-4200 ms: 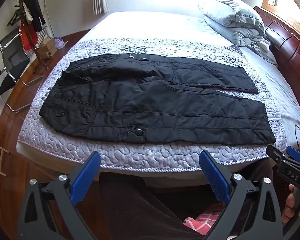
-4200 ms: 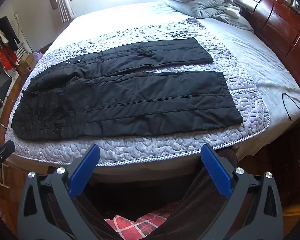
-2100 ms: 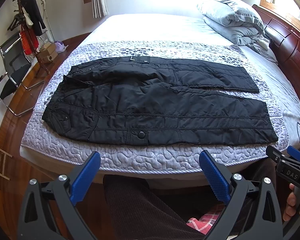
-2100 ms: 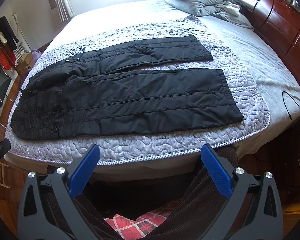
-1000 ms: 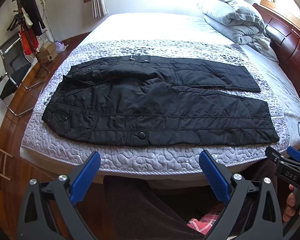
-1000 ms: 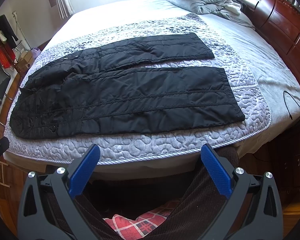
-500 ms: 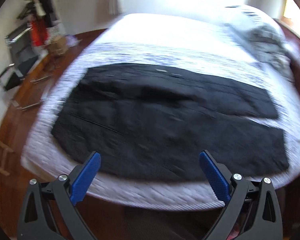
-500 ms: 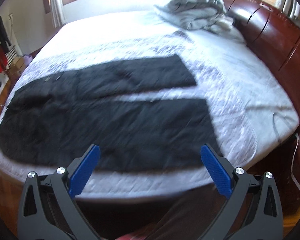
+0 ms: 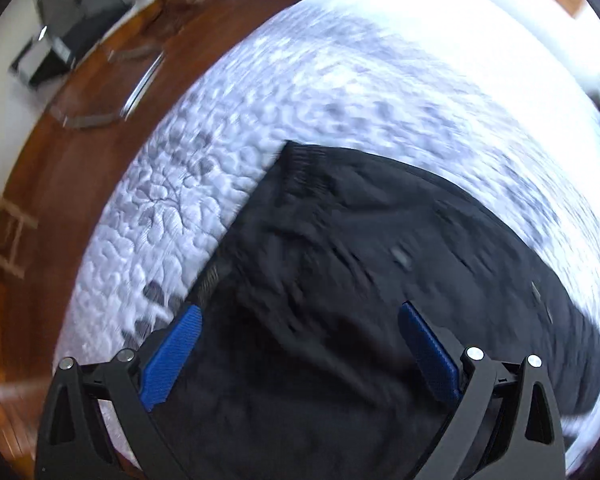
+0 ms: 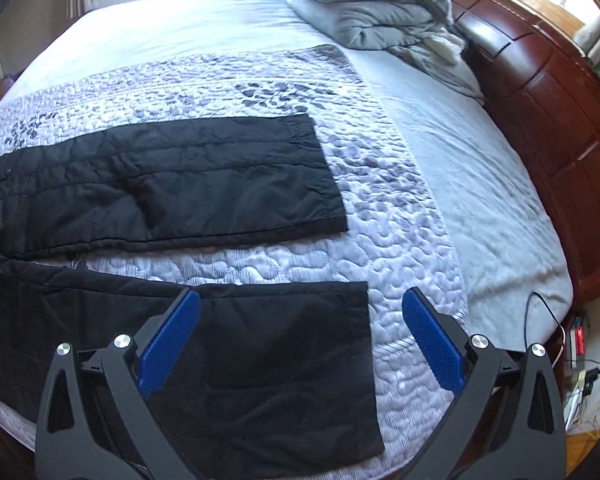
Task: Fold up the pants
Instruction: 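Reach the left tool to the black pants waistband and grasp it, then grasp the pant leg hem with the right tool while the left holds the waistband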
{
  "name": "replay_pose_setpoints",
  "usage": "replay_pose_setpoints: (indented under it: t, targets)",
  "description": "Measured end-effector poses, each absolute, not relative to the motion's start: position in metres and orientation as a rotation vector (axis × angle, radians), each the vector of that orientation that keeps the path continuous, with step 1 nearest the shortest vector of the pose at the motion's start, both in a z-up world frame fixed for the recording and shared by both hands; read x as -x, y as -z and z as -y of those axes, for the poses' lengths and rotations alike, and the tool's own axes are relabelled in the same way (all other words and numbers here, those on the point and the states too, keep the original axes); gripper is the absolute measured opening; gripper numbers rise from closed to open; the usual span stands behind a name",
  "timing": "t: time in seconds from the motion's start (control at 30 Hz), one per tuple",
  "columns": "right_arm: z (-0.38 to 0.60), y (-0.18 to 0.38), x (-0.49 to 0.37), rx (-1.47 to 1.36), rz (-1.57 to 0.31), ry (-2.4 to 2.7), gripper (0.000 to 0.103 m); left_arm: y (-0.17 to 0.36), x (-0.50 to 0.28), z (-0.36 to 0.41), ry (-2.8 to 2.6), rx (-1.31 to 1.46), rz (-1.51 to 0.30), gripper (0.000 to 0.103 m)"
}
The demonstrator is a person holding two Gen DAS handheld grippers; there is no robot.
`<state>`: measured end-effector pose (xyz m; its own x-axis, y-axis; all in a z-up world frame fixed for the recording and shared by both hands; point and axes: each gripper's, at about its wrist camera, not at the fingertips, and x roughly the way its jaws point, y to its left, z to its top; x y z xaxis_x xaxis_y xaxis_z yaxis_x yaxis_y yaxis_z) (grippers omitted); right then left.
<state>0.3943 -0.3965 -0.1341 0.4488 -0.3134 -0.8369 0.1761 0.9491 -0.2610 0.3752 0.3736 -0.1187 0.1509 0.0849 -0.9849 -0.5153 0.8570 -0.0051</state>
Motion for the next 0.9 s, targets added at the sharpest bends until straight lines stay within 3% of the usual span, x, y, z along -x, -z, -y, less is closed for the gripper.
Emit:
replay_pose_setpoints:
  t: [0.17, 0.47, 0.57, 0.6, 0.63, 0.8, 0.9]
  targets:
    - [0.405, 0.151, -0.407, 0.140, -1.098, 0.297, 0.101, 0.160, -0.402, -0.401, -0.463, 0.482, -1.392, 0.099]
    - [0.405, 0.182, -0.421, 0.144, -1.150, 0.310, 0.101, 0.198, -0.426, -0.385, -0.408, 0.405, -1.472, 0.098]
    - [0.394, 0.185, -0.428, 0.178, -1.147, 0.283, 0.101, 0.199, -0.427, -0.380, -0.383, 0.383, -1.459, 0.086]
    - [0.390, 0.185, -0.430, 0.192, -1.143, 0.276, 0.101, 0.199, -0.426, -0.379, -0.372, 0.373, -1.460, 0.077]
    - [0.388, 0.185, -0.430, 0.202, -1.139, 0.271, 0.101, 0.197, -0.427, -0.376, -0.355, 0.381, -1.463, 0.062]
    - [0.388, 0.181, -0.441, 0.202, -1.126, 0.257, 0.101, 0.184, -0.420, -0.366, -0.279, 0.460, -1.438, 0.023]
    - [0.397, 0.174, -0.449, 0.164, -1.117, 0.235, 0.100, 0.175, -0.421, -0.353, -0.251, 0.430, -1.426, 0.016]
